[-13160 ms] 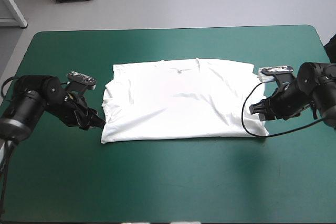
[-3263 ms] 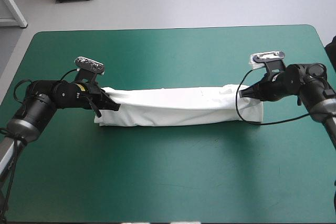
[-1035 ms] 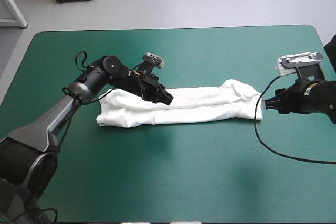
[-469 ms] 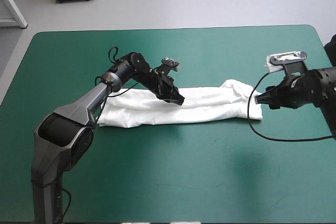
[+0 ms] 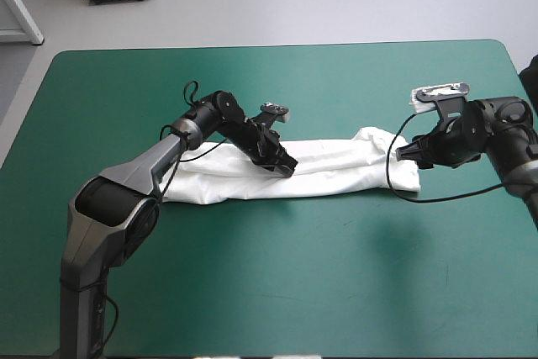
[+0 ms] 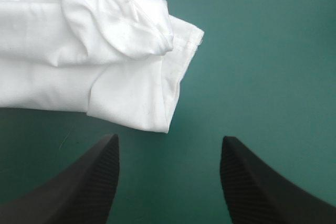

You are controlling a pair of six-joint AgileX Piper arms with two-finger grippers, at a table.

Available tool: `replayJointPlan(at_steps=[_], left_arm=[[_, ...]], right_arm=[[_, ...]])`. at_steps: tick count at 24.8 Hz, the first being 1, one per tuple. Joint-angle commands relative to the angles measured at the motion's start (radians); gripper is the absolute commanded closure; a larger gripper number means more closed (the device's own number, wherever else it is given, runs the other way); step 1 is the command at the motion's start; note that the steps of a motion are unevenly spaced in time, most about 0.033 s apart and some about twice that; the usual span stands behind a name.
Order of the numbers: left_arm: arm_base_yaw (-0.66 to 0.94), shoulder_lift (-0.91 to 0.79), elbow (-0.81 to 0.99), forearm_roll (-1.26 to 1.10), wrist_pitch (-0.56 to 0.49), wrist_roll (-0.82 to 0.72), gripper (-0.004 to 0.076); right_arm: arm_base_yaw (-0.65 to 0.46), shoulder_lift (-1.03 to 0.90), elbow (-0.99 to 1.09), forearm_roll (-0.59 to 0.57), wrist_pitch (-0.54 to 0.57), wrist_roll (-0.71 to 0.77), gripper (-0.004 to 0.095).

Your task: Fold the cloth

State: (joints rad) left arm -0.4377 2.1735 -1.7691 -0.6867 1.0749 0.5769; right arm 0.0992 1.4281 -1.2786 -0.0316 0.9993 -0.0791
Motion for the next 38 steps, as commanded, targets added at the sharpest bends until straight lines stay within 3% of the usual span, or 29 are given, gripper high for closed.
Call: replayJointPlan(at_steps=[1, 6, 12, 18, 30, 38], left_arm=[[-0.013, -0.049, -0.023, -0.01, -0.005, -0.014, 0.0746], [-0.022, -0.049, -0.023, -0.009, 0.017, -0.014, 0.0746], [-0.022, -0.049, -0.023, -0.011, 0.017, -0.011, 0.0746], [-0.022, -0.049, -0.023, -0.007, 0.027, -0.006, 0.0746], [-0.02, -0.049, -0.023, 0.001, 0.027, 0.005, 0.0746], [-0.02, -0.049, -0.023, 0.005, 0.027, 0.009, 0.0746]], right_arm=[[-0.046, 0.03, -0.032, 0.061, -0.036, -0.027, 0.0353], [-0.189, 0.119, -0.032, 0.33, -0.034, -0.144, 0.0337], [-0.203, 0.24, -0.06, 0.421, 0.007, -0.2, 0.0334], [-0.203, 0.351, -0.187, 0.435, 0.026, -0.209, 0.0311], [-0.204, 0.447, -0.189, 0.435, 0.033, -0.205, 0.0312], [-0.2, 0.511, -0.189, 0.543, 0.049, -0.235, 0.0358]])
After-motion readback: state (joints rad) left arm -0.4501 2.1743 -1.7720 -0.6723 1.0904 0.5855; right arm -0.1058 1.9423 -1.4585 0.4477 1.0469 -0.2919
